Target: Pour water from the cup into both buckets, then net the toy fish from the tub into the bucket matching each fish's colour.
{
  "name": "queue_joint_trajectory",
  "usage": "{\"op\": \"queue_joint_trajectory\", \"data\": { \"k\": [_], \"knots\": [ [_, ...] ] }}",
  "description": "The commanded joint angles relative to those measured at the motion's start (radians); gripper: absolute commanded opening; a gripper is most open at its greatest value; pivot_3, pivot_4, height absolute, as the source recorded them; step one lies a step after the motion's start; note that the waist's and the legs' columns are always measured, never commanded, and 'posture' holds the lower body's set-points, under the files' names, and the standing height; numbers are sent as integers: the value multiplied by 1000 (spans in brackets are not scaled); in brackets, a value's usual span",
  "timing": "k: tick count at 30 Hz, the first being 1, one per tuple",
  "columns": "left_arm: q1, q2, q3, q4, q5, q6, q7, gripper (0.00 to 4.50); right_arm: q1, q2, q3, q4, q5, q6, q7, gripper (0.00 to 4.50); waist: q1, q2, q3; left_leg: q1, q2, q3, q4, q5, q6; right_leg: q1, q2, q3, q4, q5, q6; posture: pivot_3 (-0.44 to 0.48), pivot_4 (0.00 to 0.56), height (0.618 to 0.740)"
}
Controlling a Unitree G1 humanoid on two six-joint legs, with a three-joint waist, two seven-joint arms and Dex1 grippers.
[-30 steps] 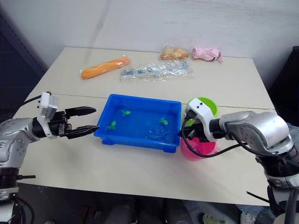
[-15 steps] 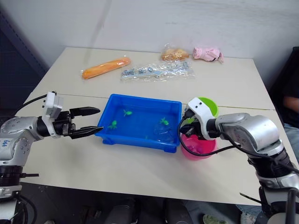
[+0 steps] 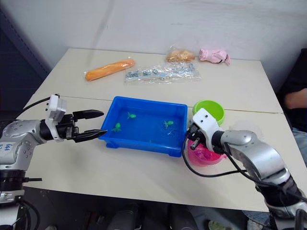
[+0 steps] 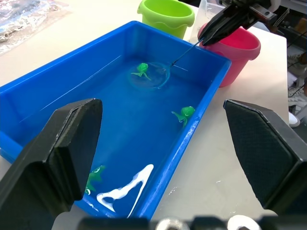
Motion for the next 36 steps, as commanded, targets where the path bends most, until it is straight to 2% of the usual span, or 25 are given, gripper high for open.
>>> {"op": "queue_joint_trajectory", "data": {
  "k": [1,7,19,28,36],
  "knots": [
    [5,-10,17,-17,-3,-13,10,4356,61,-8,-65,-55,-45,-153,29,0,-2,0,0,0,0,0,0,0,0,0,0,0,1,0,0,0,150,740],
    [-21,-30,3,-7,4,-15,14,4356,149,15,-97,-52,-106,-308,39,0,-2,0,0,1,0,0,0,0,-1,0,1,1,3,0,0,0,150,740],
    [-99,-57,-34,42,25,-27,-2,4356,246,56,-184,-84,-77,-395,73,0,-1,0,0,2,0,0,4,1,-1,1,1,1,8,0,0,0,150,740],
    [-173,-119,-57,71,32,-18,19,4356,306,39,-382,-125,-9,-455,127,0,0,0,0,3,0,0,7,1,-1,1,1,1,10,0,0,0,150,740],
    [-209,-153,-74,35,31,19,64,4356,319,-17,-526,-17,-56,-537,172,0,0,0,0,3,0,1,8,1,-2,2,1,1,11,0,0,0,150,740]
  ]
}}
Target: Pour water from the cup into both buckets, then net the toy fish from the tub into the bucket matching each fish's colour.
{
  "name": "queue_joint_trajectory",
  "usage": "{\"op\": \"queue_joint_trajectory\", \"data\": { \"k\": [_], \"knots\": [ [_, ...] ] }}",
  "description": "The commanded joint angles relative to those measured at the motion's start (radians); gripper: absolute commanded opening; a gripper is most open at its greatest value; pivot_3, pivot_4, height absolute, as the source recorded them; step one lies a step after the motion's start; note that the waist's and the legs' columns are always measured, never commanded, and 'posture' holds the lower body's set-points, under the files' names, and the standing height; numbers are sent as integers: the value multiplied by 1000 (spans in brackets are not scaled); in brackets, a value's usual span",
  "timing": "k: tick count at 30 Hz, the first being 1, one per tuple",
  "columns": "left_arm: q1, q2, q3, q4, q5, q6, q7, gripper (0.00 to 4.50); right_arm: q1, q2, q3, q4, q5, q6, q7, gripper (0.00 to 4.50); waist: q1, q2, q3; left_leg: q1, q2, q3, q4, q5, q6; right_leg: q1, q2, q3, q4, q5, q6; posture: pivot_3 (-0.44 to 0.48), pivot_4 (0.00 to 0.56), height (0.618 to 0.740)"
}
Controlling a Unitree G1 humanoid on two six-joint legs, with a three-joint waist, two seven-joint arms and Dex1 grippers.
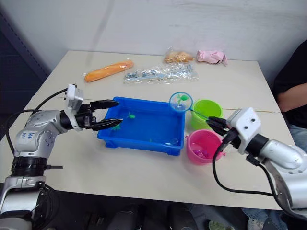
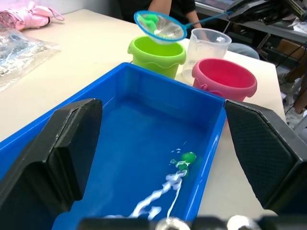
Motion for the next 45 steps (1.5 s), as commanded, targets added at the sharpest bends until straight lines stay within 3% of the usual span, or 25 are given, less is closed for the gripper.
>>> {"op": "queue_joint_trajectory", "data": {
  "k": [1,10,23,30,45],
  "knots": [
    [-31,-11,4,-48,-5,10,29,4356,6,-39,-85,78,-39,-90,31,0,1,0,0,0,0,0,0,0,0,0,0,0,0,0,0,0,150,740],
    [-10,-31,0,-108,-13,38,60,4356,-2,-99,-66,361,-223,-404,69,0,-1,0,0,1,0,1,1,0,0,0,1,1,2,0,0,0,150,740],
    [10,-40,6,-138,-23,55,77,4356,-42,-169,0,564,-557,-846,-91,0,-1,0,0,2,0,3,2,2,-4,0,1,3,4,0,0,0,150,740],
    [10,-44,11,-143,-25,57,81,4356,-36,-253,35,637,-779,-1024,-222,0,-1,0,0,2,0,3,2,3,-4,0,1,3,4,0,0,0,150,740],
    [3,-57,17,-138,-28,51,84,4356,-27,-371,36,666,-1141,-1169,-587,0,-1,0,0,2,0,4,2,4,-6,0,1,4,4,0,0,0,150,740]
  ]
}}
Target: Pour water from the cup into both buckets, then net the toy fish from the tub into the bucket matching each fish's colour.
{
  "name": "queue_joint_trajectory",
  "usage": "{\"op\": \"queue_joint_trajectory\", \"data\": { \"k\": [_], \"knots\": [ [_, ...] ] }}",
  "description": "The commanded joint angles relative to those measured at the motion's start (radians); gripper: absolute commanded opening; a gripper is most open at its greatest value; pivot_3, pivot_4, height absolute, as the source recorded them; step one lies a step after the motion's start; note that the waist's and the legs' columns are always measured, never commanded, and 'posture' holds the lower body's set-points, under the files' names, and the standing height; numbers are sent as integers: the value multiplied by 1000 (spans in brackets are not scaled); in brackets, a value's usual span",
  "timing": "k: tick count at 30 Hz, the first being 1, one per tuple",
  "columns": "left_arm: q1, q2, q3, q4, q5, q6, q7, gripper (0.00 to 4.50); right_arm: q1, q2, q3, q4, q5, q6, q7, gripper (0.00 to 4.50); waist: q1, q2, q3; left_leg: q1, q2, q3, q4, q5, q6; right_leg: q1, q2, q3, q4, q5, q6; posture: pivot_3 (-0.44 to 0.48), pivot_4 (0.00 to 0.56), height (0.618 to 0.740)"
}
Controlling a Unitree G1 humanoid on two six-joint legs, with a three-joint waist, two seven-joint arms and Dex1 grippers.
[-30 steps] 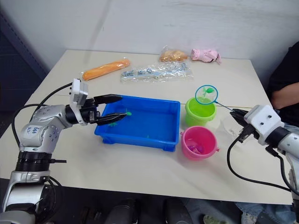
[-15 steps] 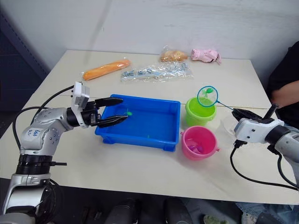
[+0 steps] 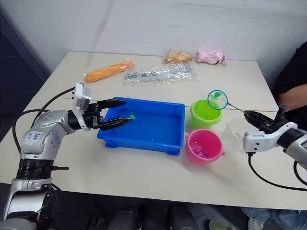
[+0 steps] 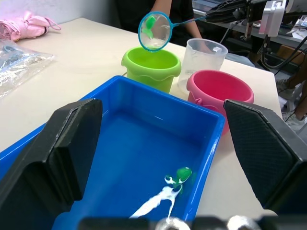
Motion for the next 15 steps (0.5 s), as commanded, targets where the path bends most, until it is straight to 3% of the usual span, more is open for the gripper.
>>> {"op": "queue_joint_trajectory", "data": {
  "k": [1,15],
  "knots": [
    [-17,-5,18,-20,-21,-12,1,4356,7,-43,-12,-7,-57,-37,-90,0,0,0,0,0,0,0,0,0,0,0,0,0,0,0,0,0,150,740],
    [-37,-10,20,-2,-16,-16,-3,4356,-6,-65,91,18,-215,-43,-296,0,-1,0,0,1,0,1,0,1,-1,0,0,1,1,0,0,0,150,740]
  ]
}}
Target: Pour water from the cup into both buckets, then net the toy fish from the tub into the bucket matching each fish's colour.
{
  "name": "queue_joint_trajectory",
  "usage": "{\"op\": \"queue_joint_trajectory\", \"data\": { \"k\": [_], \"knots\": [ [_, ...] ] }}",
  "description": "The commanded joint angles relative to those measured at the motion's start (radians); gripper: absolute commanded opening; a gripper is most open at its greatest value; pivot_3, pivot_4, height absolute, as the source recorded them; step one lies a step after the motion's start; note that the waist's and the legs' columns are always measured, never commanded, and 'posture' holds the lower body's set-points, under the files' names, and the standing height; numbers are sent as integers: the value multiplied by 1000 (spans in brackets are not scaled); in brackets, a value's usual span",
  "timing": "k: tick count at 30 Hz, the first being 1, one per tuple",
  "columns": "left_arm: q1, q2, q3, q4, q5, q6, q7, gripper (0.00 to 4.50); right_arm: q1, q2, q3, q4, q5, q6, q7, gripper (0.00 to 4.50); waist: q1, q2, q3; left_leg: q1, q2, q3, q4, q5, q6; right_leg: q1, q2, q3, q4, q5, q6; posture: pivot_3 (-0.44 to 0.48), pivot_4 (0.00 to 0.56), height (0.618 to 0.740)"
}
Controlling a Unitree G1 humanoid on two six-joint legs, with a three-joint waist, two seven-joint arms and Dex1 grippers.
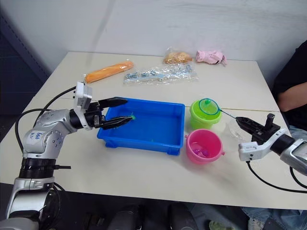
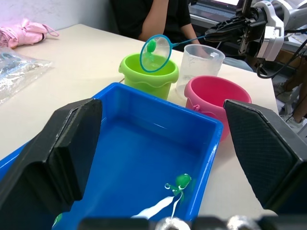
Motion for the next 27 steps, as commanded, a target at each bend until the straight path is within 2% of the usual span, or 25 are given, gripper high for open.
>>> {"op": "queue_joint_trajectory", "data": {
  "k": [1,14,27],
  "knots": [
    [-19,5,20,-5,-16,-14,-3,4356,-17,-28,-4,-8,-5,14,-39,0,0,0,0,0,0,0,0,0,0,0,0,0,0,0,0,0,150,740],
    [-23,-6,19,-4,-15,-20,3,4356,-44,-23,34,6,11,82,-40,0,0,0,0,0,0,0,0,1,-1,0,0,0,1,0,0,0,150,740],
    [-7,-13,19,-12,-14,-32,14,4356,-37,-25,62,-17,17,61,-50,0,1,0,0,1,0,0,0,1,-1,0,0,0,2,0,0,0,150,740]
  ]
}}
